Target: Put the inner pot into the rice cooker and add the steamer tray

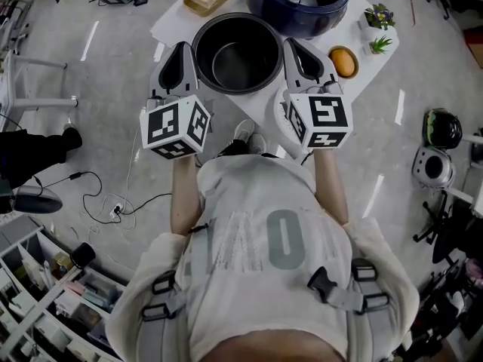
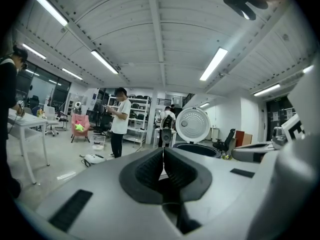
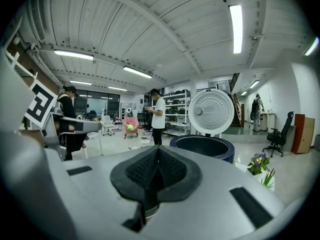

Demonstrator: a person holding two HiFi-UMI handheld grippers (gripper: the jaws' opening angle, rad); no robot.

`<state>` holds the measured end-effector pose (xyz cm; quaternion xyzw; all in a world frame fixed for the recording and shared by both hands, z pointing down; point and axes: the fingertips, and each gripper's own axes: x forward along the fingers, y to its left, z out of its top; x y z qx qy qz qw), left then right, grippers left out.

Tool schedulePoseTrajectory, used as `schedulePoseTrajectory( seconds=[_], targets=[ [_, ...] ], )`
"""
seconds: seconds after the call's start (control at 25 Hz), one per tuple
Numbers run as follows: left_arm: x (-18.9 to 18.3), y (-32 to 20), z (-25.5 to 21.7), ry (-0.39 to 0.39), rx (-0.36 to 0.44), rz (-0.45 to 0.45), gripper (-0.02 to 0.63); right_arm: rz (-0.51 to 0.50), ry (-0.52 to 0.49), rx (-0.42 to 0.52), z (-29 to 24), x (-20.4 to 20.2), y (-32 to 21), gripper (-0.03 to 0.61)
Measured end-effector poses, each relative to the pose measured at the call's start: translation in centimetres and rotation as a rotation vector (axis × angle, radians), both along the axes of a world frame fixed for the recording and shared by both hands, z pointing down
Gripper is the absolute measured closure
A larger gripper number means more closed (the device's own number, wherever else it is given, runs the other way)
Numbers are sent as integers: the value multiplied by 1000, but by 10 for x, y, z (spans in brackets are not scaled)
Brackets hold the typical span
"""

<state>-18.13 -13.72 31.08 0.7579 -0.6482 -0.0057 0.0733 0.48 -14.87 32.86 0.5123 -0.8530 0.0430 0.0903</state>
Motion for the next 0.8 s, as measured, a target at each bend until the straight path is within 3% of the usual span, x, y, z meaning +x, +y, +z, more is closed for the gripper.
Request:
schedulePoseTrajectory(
  seconds=[0.12,0.2,0.24,0.28,0.48,0.8],
  targets=[
    [2,-7,-2,-15,11,38,590,-2,-29,0,-3,-4,-8,569],
    [5,-13,-1,-24,10,79,527,-22,-70,-13,-4,-9,-13,360],
    [6,-15,1,-22,8,97,444,-27,-94,-22,-4,-11,-16,295],
    [6,-18,3,-13,-1,109,395,-24,-115,-31,-3,-12,-18,270],
    [-6,-32,31,39,-95,93,368,0,-139,-101,15,-12,-28,253],
    [-13,-42,89,84,-239,104,370,58,-71,-240,72,-3,-36,262]
  ],
)
